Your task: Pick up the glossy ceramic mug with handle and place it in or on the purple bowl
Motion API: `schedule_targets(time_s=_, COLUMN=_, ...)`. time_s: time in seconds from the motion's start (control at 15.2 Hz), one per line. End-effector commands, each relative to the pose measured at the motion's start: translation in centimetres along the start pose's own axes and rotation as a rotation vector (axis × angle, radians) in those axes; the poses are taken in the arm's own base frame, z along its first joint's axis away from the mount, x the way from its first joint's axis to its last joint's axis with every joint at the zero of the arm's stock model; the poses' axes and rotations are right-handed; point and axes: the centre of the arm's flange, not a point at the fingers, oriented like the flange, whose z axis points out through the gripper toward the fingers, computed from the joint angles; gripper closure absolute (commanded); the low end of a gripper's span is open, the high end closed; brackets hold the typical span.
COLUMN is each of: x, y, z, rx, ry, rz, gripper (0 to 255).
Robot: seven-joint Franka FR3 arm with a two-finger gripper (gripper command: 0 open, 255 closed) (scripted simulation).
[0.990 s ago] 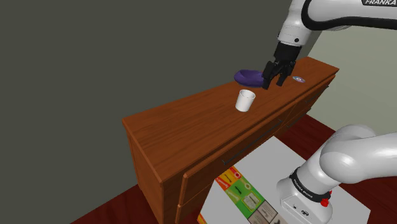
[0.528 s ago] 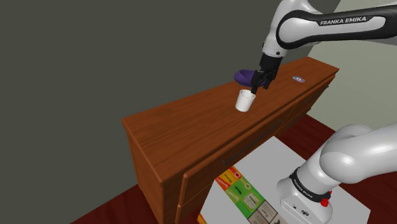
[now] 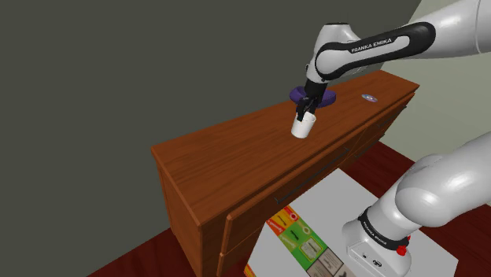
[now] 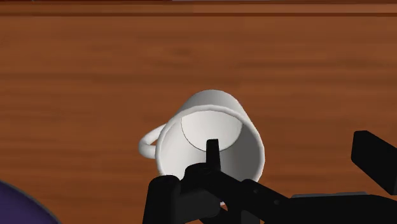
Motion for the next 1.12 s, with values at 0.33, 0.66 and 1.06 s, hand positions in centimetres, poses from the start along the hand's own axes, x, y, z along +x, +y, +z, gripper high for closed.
schedule_targets(time_s=0.33, x=2.1, y=0.9, z=3.9, rx=-0.015, ry=0.009, rz=-0.034, gripper=0)
schedule_targets(time_s=0.66, x=2.1, y=0.9, z=5.8, rx=-0.015, ry=0.009, rz=-0.034, gripper=0)
schedule_targets(time_s=1.06, x=2.1, y=0.9, z=5.8, rx=-0.015, ry=0.009, rz=-0.034, gripper=0)
